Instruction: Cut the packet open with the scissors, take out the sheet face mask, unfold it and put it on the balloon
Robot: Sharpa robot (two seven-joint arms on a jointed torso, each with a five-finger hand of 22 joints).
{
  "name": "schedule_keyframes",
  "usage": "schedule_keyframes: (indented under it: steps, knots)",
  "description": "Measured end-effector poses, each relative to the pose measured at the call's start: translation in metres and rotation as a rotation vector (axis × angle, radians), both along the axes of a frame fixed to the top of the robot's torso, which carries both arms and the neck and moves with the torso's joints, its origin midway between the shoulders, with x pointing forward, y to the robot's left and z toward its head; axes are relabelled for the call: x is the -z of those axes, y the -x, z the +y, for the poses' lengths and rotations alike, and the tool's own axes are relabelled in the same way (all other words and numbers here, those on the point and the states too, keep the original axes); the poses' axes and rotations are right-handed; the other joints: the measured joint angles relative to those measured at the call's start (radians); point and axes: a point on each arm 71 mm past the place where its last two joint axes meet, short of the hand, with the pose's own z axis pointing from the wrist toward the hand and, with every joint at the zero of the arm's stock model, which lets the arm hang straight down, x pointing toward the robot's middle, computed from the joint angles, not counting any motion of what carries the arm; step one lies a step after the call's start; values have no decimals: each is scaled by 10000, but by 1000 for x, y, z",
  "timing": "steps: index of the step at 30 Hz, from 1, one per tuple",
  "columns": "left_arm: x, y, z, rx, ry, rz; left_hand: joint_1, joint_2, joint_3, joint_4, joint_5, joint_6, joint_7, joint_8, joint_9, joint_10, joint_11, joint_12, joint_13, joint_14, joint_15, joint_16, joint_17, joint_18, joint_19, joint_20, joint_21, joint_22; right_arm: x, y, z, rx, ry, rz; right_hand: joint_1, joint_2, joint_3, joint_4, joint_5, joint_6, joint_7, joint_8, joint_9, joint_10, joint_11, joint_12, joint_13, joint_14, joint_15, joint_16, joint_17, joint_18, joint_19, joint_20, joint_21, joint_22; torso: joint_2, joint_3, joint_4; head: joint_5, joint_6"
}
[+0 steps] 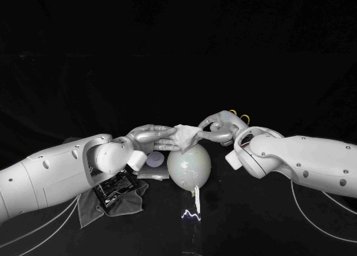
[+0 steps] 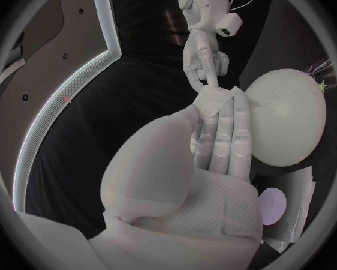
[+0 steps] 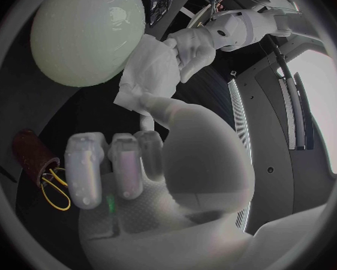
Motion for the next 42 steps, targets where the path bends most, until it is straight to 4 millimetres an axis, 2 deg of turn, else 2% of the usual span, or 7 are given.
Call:
schedule_keyframes:
  steps: [7, 16, 20, 23, 27, 32, 42]
  knots:
    - [-1, -1, 0, -71, 118, -153, -275, -108, 971, -108, 12, 34, -38, 268, 71, 268, -88, 0, -9, 178, -75, -40, -14, -3, 13, -13, 37, 0, 0, 0, -1, 0, 4, 11, 0, 0, -3, -2, -1, -5, -16, 5, -3, -15, -14, -2, -4, 0, 0, 0, -1, 0, -2, 1, -9, -1, 0, 0, -2, -14, 0]
    - [-3, -1, 1, -170, 238, -383, -550, -121, 1340, -262, 12, -6, -75, 405, 76, 385, -142, -35, -9, 272, -94, -40, -7, -6, 13, -13, 37, 0, 0, 0, -2, -25, 14, 16, -43, -8, 45, -66, -20, 10, -1, 2, -2, 13, 14, -174, -7, 0, 0, -8, -8, 0, -4, 2, -61, -9, -2, 0, 1, -29, 5]
    - [-3, -1, 1, -177, 253, -509, -640, -159, 1440, -304, 11, -10, -78, 462, 76, 438, -124, -35, -8, 303, -124, -40, 25, -6, 13, -13, 37, 0, 0, 1, -1, -61, 4, 5, -145, -10, 101, -123, -20, -197, 89, 3, 51, 13, 15, -554, -3, 0, 0, -11, -8, 0, -4, 3, -168, -8, -2, 0, 1, -30, 12]
    - [-4, -1, 0, -167, 235, -622, -761, -175, 1522, -384, 11, -25, -92, 519, 77, 527, -142, -80, -8, 382, -130, -40, 41, -8, 50, -50, 63, -1, 0, 1, -1, -69, -22, 1, -256, -83, 26, -193, -18, -368, 132, 2, 45, -29, 101, -948, -2, 0, 0, -39, -7, 2, -5, 3, -323, -8, -2, 0, 0, -31, 14]
    - [-4, -1, 1, -147, 191, -789, -877, -213, 1592, -453, 8, -1, -117, 553, 77, 633, -176, -83, -8, 482, -160, -39, 74, -11, 120, -119, 153, 28, -1, 0, -2, -63, -93, -16, -679, -176, -291, -150, -10, -860, 367, -463, -210, -661, 309, -1877, 0, -1, 138, -52, -3, -1, -3, 36, -663, -5, -2, 0, -3, -32, 8]
    - [-6, -1, 1, -141, 158, -999, -992, -224, 1664, -526, 1, 12, -132, 554, 77, 706, -176, -83, -8, 518, -195, -39, 98, -19, 174, -173, 213, 59, -2, -1, -5, -44, -172, -122, -757, -372, -570, -260, -10, -1281, 707, -1025, -530, -1084, 603, -2419, 0, 8, 402, -197, 0, 1, 24, 275, -1042, -2, -2, 0, -7, -58, -12]
    - [-8, -1, 1, -107, 132, -1407, -1259, -249, 1750, -711, 0, 47, -172, 632, 77, 882, -212, -84, -7, 588, -195, 28, 207, -80, 172, -176, 321, 142, -6, -4, -14, -101, -116, -621, -732, -393, -728, -362, -10, -1326, 748, -1246, -699, -1229, 697, -2532, -3, 20, 483, -241, 0, 0, 7, 369, -1152, -1, -1, 0, -11, -124, -23]
